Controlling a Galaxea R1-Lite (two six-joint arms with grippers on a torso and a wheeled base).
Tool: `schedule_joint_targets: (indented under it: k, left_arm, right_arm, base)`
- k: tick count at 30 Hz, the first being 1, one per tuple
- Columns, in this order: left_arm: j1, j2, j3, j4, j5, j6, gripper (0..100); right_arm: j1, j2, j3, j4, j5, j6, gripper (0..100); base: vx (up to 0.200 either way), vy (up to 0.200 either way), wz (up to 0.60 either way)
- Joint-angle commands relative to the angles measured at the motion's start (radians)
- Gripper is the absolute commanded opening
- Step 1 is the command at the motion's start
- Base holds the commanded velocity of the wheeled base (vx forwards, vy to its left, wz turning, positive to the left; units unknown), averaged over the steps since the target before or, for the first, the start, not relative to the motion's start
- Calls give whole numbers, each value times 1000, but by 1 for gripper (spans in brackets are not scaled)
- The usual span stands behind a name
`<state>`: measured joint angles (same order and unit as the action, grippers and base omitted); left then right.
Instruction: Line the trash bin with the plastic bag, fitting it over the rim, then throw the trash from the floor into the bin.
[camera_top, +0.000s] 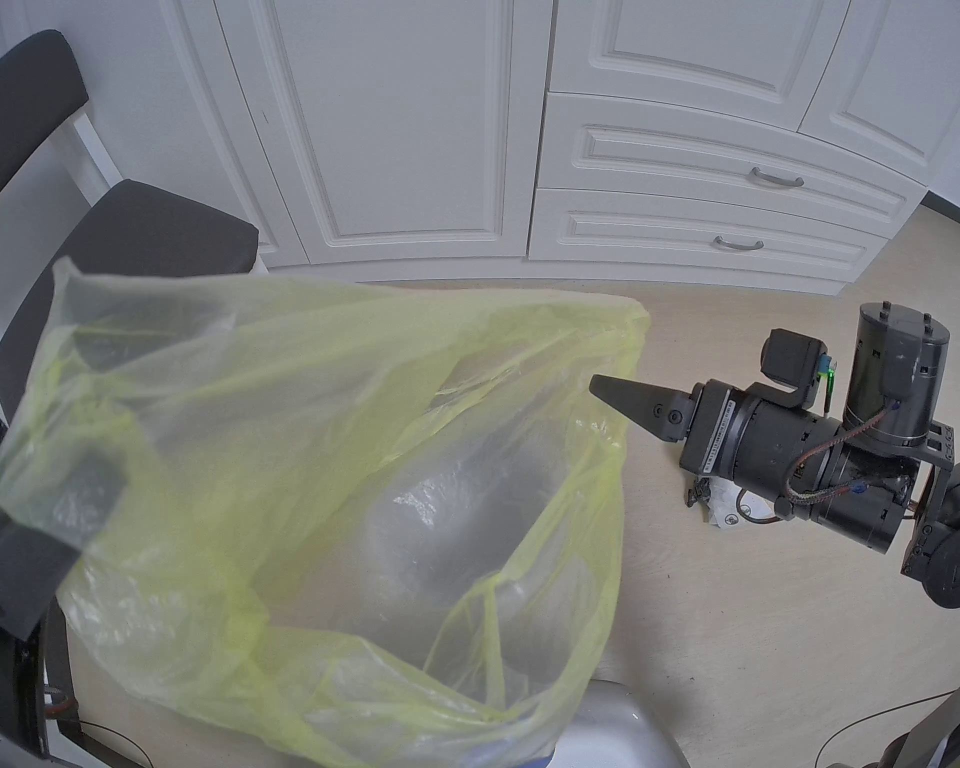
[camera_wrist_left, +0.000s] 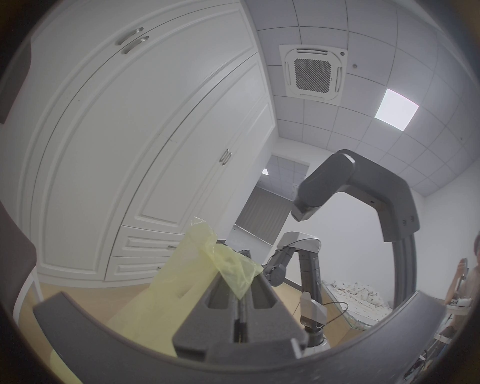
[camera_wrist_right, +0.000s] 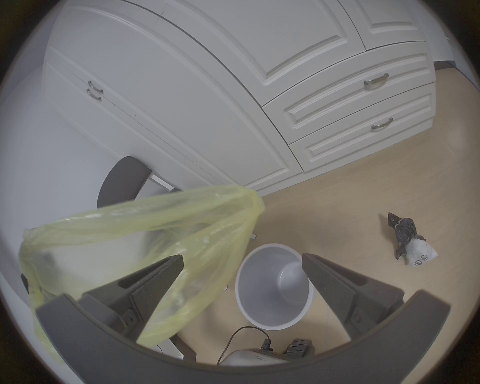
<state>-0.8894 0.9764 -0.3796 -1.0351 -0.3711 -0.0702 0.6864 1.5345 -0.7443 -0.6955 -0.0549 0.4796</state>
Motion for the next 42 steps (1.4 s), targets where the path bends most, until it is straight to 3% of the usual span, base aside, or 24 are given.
schedule_joint_targets:
  k: [1,7,15,17,25,26,28,35,42]
  left_arm:
    - [0,-31,16,-2,-48,-3,0]
    - [0,-39,27,-23,-57,-2,0]
    - [0,-39,39,-28,-92,-2,0]
    - [0,-38,47,-28,-103,-2,0]
    - [0,-41,51,-29,-103,-2,0]
    - [0,-45,51,-29,-103,-2,0]
    - [0,-45,51,-29,-103,-2,0]
    - [0,-45,53,-29,-104,-2,0]
    - [0,-50,61,-29,-146,-2,0]
  right_arm:
    - [-7,19,8,4,3,-6,100]
    - [-5,-37,45,94,13,-104,100]
    - [-4,-33,20,44,20,-55,100]
    - [5,-2,25,-33,18,-35,100]
    - [21,-7,89,-84,23,-52,100]
    - [22,-66,131,-15,55,-133,100]
    - [12,-123,131,50,89,-171,100]
    - [9,-198,109,64,124,-141,100]
    - [12,-100,106,-1,121,-113,100]
  base:
    - [0,0,0]
    - [0,0,0]
    - [0,0,0]
    - [0,0,0]
    - [0,0,0]
    - [0,0,0]
    - [0,0,0]
    - [0,0,0]
    - [0,0,0]
